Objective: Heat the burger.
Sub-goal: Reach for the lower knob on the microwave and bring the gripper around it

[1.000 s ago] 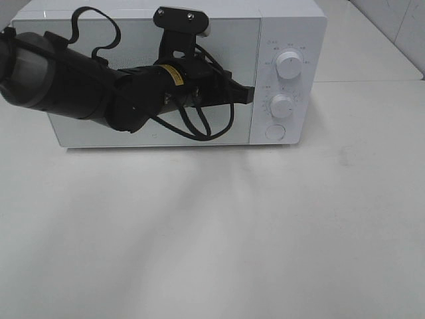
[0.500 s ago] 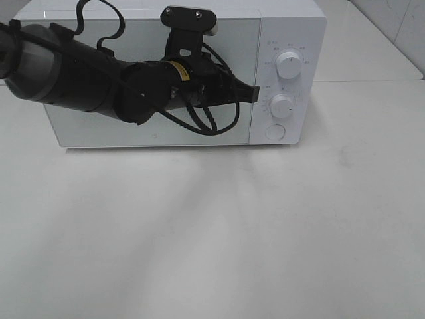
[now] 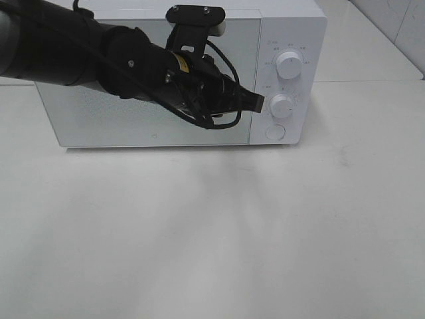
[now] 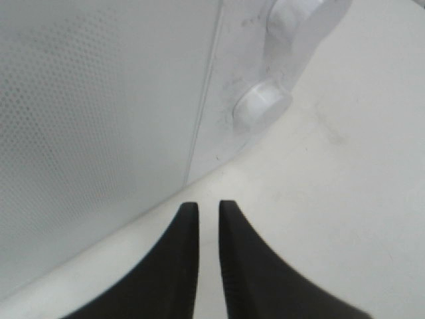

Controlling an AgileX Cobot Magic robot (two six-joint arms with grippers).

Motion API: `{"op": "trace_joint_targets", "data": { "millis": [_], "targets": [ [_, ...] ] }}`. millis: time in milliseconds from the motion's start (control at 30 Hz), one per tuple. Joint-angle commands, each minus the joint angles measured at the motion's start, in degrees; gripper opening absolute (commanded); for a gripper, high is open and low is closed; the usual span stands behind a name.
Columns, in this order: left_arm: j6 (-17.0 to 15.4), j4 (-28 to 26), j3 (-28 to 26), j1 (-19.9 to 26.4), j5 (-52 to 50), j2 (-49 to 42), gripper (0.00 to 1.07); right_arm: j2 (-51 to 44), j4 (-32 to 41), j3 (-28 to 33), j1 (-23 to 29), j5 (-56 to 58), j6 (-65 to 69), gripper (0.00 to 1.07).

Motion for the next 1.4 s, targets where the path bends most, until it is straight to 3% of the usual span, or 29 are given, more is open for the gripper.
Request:
{"op": "trace_joint_targets", "data": {
  "millis": [33, 67, 100, 133, 167, 200, 233, 667, 833, 900, 1133, 1400],
  "targets": [
    [-0.17, -0.80, 0.00, -0.74, 6.65, -2.35, 0.38, -1.60, -0.29, 0.23, -0.29, 0.17, -0.57, 0.76],
    [-0.17, -0.80, 0.00, -0.74, 6.65, -2.35, 0.38, -1.60, -0.29, 0.23, -0.29, 0.17, -0.57, 0.76],
    [-0.23, -0.92, 0.00, -0.74, 9.97, -3.15, 0.59, -1.60, -0.29, 0.23, -0.29, 0.17, -0.57, 0.76],
    [-0.40, -1.26, 0.00, -0.74, 11.80, -3.55, 0.72, -1.60, -0.29, 0.23, -0.29, 0.17, -0.57, 0.76],
    [-0.40, -1.26, 0.00, -0.74, 11.80, -3.55, 0.72, -1.60, -0.29, 0.23, -0.29, 0.17, -0.57, 0.76],
    [-0.29, -2.46, 0.00, -0.74, 15.93, -4.41, 0.93, -1.60, -0.29, 0.23, -0.29, 0.17, -0.57, 0.76],
    [-0.29, -2.52, 0.00, -0.74, 17.82, -4.70, 1.02, -1.60, -0.23, 0.23, -0.29, 0.17, -0.57, 0.76],
    [-0.34, -2.69, 0.00, -0.74, 40.85, -7.68, 1.00, -1.60, -0.23, 0.23, -0.29, 0.17, -0.57, 0.76],
    [-2.58, -2.35, 0.00, 0.17, 46.41, -9.28, 1.00, -1.60, -0.23, 0.23, -0.29, 0.17, -0.57, 0.76],
    [-4.41, -2.06, 0.00, 2.12, 47.73, -10.66, 1.00, -1.60, -0.23, 0.23, -0.29, 0.17, -0.57, 0.76],
    [-4.70, -1.26, 0.52, 8.02, 52.48, -13.46, 1.00, -1.60, -0.23, 0.23, -0.29, 0.17, -0.57, 0.76],
    [-4.81, -0.80, 7.62, 16.04, 52.60, -22.23, 1.00, -1.60, -0.23, 0.23, -0.29, 0.17, -0.57, 0.76]
  ]
}}
